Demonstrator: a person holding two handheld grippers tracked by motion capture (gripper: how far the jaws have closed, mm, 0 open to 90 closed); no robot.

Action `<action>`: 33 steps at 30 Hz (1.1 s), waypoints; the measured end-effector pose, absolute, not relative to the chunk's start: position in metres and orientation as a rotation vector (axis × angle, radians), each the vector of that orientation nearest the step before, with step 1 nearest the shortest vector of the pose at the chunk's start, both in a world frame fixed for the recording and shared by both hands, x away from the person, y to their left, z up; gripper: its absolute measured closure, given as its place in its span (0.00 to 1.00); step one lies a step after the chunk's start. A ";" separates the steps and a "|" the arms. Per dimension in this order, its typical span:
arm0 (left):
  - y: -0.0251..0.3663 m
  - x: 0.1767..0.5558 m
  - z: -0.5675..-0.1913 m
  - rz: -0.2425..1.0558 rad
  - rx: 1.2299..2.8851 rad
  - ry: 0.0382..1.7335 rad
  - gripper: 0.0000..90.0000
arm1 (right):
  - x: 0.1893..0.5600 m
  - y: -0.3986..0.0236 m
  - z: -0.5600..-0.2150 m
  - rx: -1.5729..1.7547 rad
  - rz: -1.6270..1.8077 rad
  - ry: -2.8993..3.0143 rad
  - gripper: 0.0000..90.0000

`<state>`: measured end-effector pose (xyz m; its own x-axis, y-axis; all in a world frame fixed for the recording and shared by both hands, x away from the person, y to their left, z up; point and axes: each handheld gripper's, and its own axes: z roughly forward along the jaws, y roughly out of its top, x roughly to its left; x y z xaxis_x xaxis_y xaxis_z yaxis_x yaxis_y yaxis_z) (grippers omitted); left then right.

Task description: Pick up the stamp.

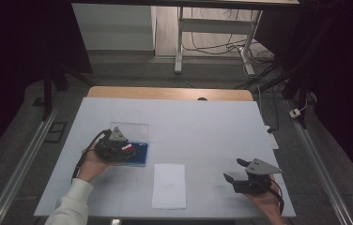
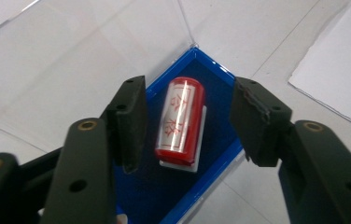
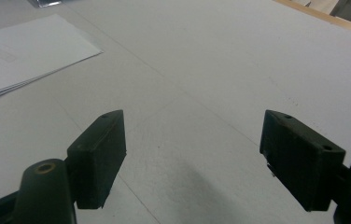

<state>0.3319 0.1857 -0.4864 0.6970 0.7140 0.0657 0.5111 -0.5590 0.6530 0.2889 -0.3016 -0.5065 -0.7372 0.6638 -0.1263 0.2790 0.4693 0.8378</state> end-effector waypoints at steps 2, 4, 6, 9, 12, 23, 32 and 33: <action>0.187 0.333 -0.487 0.429 2.290 0.934 0.56 | 0.289 -0.301 -0.507 0.784 1.183 2.284 0.25; 0.188 0.334 -0.488 0.413 2.294 0.934 0.57 | 0.289 -0.301 -0.507 0.783 1.181 2.282 0.25; 0.189 0.335 -0.490 0.410 2.302 0.934 0.58 | 0.288 -0.301 -0.506 0.782 1.177 2.284 0.25; 0.189 0.336 -0.490 0.407 2.299 0.935 0.64 | 0.289 -0.301 -0.507 0.780 1.186 2.283 0.25; 0.189 0.336 -0.491 0.422 2.314 0.931 0.68 | 0.288 -0.301 -0.507 0.778 1.183 2.284 0.25; 0.190 0.336 -0.491 0.399 2.320 0.896 0.77 | 0.288 -0.302 -0.506 0.772 1.165 2.285 0.25; 0.190 0.337 -0.490 0.387 2.312 0.900 0.78 | 0.287 -0.303 -0.507 0.779 1.168 2.287 0.26; 0.190 0.337 -0.490 0.381 2.311 0.903 0.78 | 0.286 -0.304 -0.507 0.780 1.165 2.287 0.26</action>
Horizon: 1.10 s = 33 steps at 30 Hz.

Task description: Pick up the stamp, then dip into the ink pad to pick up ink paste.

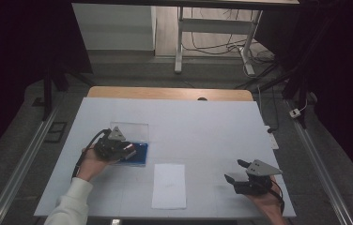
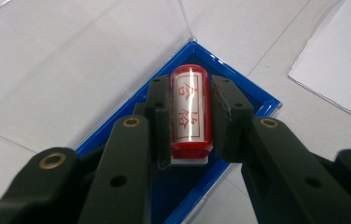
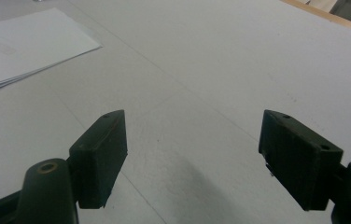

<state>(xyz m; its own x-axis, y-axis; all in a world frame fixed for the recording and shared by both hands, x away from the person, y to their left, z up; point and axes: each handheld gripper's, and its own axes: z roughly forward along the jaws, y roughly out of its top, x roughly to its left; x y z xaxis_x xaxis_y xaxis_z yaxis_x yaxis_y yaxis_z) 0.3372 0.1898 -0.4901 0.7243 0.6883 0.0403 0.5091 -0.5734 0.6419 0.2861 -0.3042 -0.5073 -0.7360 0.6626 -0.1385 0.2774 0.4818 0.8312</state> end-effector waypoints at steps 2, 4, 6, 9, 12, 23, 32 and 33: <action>0.190 0.337 -0.490 0.382 2.305 0.915 0.78 | 0.285 -0.305 -0.507 0.782 1.162 2.284 0.26; 0.192 0.336 -0.487 0.378 2.299 0.918 0.78 | 0.285 -0.305 -0.507 0.786 1.150 2.281 0.26; 0.193 0.335 -0.485 0.379 2.282 0.920 0.78 | 0.284 -0.306 -0.506 0.784 1.162 2.275 0.26; 0.195 0.331 -0.477 0.384 2.259 0.923 0.78 | 0.284 -0.306 -0.506 0.785 1.166 2.273 0.26; 0.198 0.327 -0.468 0.390 2.228 0.923 0.78 | 0.284 -0.305 -0.507 0.779 1.161 2.281 0.26; 0.206 0.313 -0.436 0.402 2.149 0.902 0.78 | 0.282 -0.306 -0.508 0.777 1.150 2.280 0.26; 0.202 0.312 -0.437 0.414 2.155 0.907 0.78 | 0.282 -0.303 -0.508 0.765 1.146 2.290 0.26; 0.202 0.313 -0.437 0.413 2.155 0.910 0.78 | 0.282 -0.303 -0.509 0.761 1.143 2.292 0.26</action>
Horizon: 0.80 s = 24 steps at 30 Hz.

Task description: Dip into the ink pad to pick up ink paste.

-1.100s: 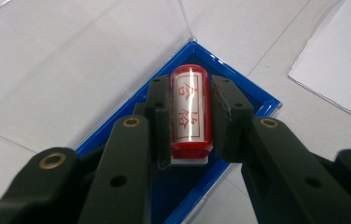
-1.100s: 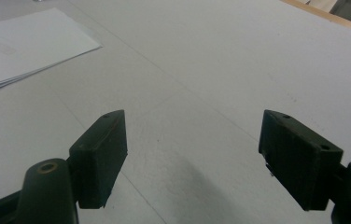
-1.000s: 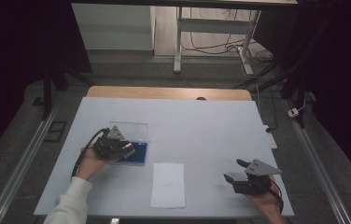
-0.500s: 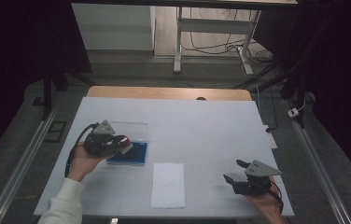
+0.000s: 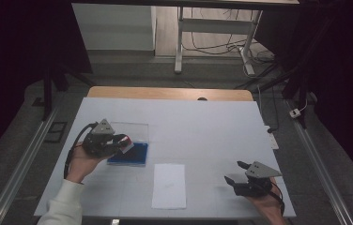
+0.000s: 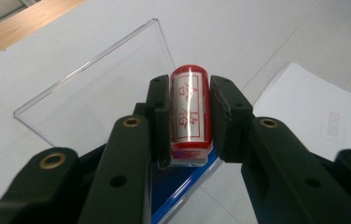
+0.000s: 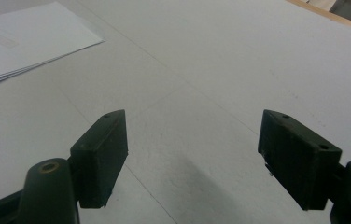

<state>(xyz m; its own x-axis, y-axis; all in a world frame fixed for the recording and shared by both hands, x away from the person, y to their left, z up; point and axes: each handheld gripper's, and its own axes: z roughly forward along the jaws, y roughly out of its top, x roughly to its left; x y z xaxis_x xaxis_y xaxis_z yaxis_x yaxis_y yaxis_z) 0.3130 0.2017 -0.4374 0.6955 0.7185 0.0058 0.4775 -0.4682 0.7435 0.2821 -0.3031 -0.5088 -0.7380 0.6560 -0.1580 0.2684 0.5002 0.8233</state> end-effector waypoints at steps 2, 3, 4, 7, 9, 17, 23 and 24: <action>0.201 0.314 -0.439 0.412 2.157 0.911 0.78 | 0.282 -0.303 -0.509 0.765 1.140 2.291 0.26; 0.200 0.315 -0.439 0.411 2.157 0.909 0.78 | 0.282 -0.303 -0.509 0.766 1.139 2.292 0.26; 0.199 0.316 -0.440 0.414 2.158 0.912 0.78 | 0.282 -0.303 -0.509 0.767 1.139 2.291 0.26; 0.197 0.319 -0.444 0.413 2.163 0.921 0.78 | 0.282 -0.303 -0.509 0.766 1.143 2.292 0.26; 0.195 0.321 -0.447 0.419 2.179 0.930 0.78 | 0.282 -0.303 -0.509 0.766 1.142 2.293 0.26; 0.193 0.330 -0.461 0.410 2.215 0.964 0.78 | 0.282 -0.301 -0.510 0.756 1.139 2.306 0.26; 0.194 0.335 -0.469 0.406 2.221 0.999 0.78 | 0.281 -0.301 -0.511 0.757 1.134 2.309 0.26; 0.194 0.336 -0.470 0.402 2.224 1.002 0.78 | 0.281 -0.301 -0.511 0.762 1.131 2.309 0.26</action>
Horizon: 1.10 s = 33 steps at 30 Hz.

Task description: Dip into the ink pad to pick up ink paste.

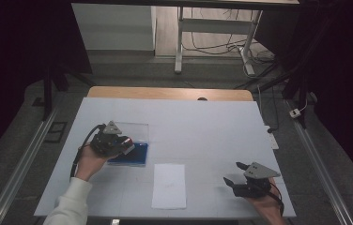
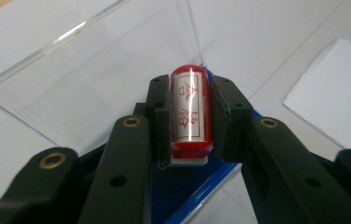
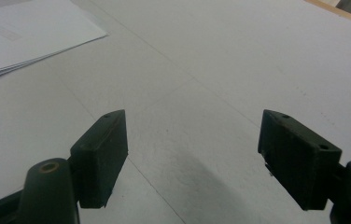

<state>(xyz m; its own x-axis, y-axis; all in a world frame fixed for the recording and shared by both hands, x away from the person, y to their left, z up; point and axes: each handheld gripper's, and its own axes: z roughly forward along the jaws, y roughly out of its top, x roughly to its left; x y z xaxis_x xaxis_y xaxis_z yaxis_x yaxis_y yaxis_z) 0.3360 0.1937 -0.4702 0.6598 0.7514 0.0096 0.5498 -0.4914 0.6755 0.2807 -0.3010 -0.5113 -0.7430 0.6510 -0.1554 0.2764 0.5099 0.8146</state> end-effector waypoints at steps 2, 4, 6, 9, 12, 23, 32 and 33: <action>0.194 0.338 -0.472 0.400 2.231 1.008 0.78 | 0.281 -0.302 -0.511 0.761 1.131 2.308 0.26; 0.193 0.339 -0.473 0.400 2.237 1.008 0.78 | 0.281 -0.303 -0.511 0.766 1.135 2.305 0.26; 0.192 0.339 -0.474 0.398 2.240 1.006 0.78 | 0.280 -0.303 -0.512 0.768 1.131 2.307 0.26; 0.190 0.340 -0.476 0.400 2.252 1.004 0.78 | 0.279 -0.305 -0.512 0.772 1.126 2.306 0.26; 0.189 0.342 -0.479 0.396 2.269 1.006 0.78 | 0.278 -0.305 -0.512 0.776 1.123 2.303 0.26; 0.187 0.344 -0.487 0.385 2.301 1.013 0.78 | 0.277 -0.307 -0.512 0.777 1.125 2.303 0.26; 0.188 0.344 -0.487 0.376 2.306 1.018 0.78 | 0.277 -0.306 -0.513 0.773 1.123 2.309 0.26; 0.188 0.344 -0.487 0.373 2.309 1.018 0.78 | 0.277 -0.306 -0.513 0.773 1.123 2.309 0.27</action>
